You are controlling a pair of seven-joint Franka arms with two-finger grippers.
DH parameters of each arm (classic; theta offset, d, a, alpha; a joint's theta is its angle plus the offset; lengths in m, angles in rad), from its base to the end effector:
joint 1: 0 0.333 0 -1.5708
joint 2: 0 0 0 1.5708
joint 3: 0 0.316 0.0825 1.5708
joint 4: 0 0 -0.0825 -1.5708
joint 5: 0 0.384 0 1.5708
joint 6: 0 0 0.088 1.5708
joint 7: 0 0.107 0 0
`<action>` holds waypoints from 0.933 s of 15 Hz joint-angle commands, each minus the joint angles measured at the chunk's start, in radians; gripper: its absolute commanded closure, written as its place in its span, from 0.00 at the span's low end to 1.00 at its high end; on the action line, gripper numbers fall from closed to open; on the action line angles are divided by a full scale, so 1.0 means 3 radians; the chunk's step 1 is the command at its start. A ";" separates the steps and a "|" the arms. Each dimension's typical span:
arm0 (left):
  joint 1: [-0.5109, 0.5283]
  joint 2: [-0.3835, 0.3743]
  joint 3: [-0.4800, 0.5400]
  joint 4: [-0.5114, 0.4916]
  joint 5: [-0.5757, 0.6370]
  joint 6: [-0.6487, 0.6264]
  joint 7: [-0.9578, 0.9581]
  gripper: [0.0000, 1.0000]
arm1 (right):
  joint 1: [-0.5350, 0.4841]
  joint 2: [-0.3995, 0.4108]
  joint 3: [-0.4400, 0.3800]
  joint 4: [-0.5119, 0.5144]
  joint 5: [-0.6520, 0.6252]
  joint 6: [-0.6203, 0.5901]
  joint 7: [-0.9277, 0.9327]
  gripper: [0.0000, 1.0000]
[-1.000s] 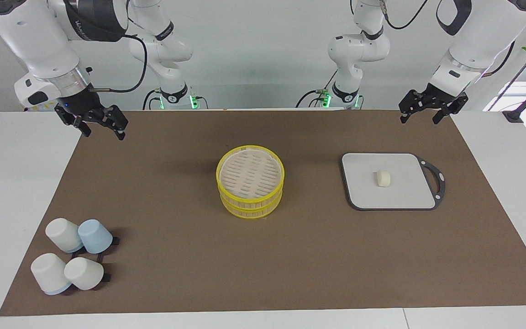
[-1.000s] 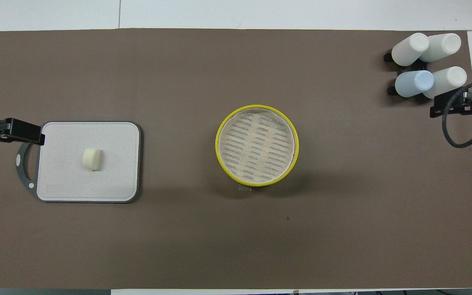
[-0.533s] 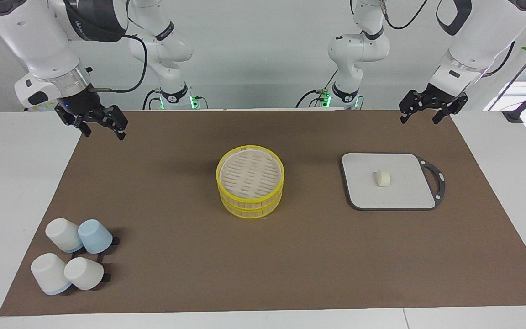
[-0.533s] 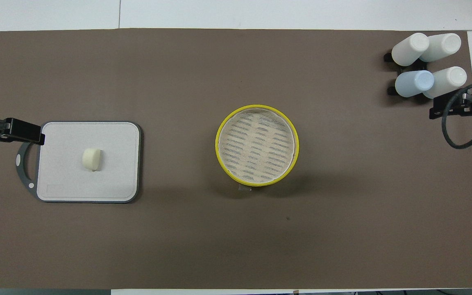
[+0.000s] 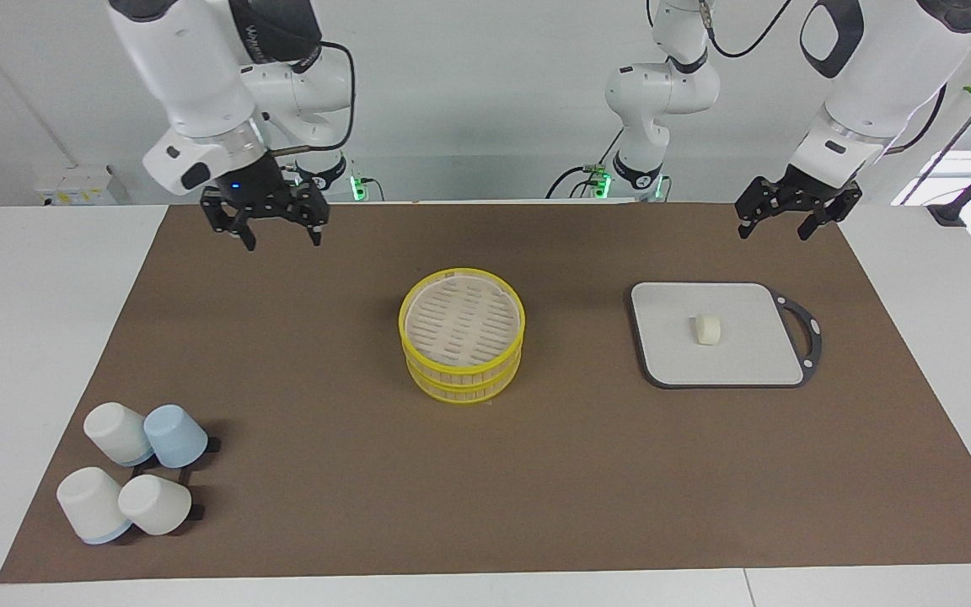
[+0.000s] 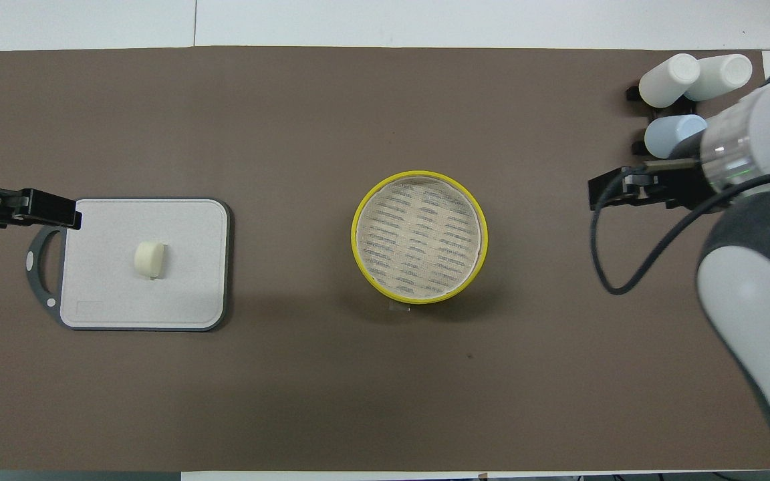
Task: Place bun in steamer
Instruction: 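Reach the right gripper to the steamer lid while the left gripper reaches the bun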
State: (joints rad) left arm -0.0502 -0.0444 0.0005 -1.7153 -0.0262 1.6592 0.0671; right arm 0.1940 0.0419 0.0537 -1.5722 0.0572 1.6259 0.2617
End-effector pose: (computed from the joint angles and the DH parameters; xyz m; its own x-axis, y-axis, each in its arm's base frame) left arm 0.5447 -0.0297 0.5881 0.9934 -0.1142 -0.0100 -0.1139 -0.9931 0.0268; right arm 0.5534 0.1453 0.6053 0.9999 -0.0168 -0.0040 -0.0170 -0.9980 -0.0604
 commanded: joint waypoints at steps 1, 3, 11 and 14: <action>0.0004 -0.0220 0.0039 -0.0575 0.0016 0.0435 0.0149 0.00 | 0.0436 0.0553 -0.0015 0.0631 0.0039 -0.0065 0.0664 0.00; 0.0009 -0.0241 0.0044 -0.0882 0.0016 0.0737 0.0277 0.00 | 0.0707 0.0902 -0.0020 0.0995 0.0019 -0.0051 0.0942 0.00; 0.0045 -0.0088 0.0044 -0.1737 0.0016 0.1862 0.0354 0.00 | 0.1587 0.1885 -0.0092 0.1452 -0.0307 0.0669 0.2072 0.00; 0.0045 0.0045 0.0044 -0.1885 0.0016 0.2133 0.0354 0.00 | 0.1537 0.1840 -0.0097 0.1249 -0.0359 0.0665 0.1920 0.00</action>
State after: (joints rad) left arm -0.0440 -0.0472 0.0141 -2.2378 -0.0262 2.2218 0.1553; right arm 0.6706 0.5912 0.0340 -1.1953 -0.0411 1.8362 0.8688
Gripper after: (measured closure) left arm 0.000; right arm 0.000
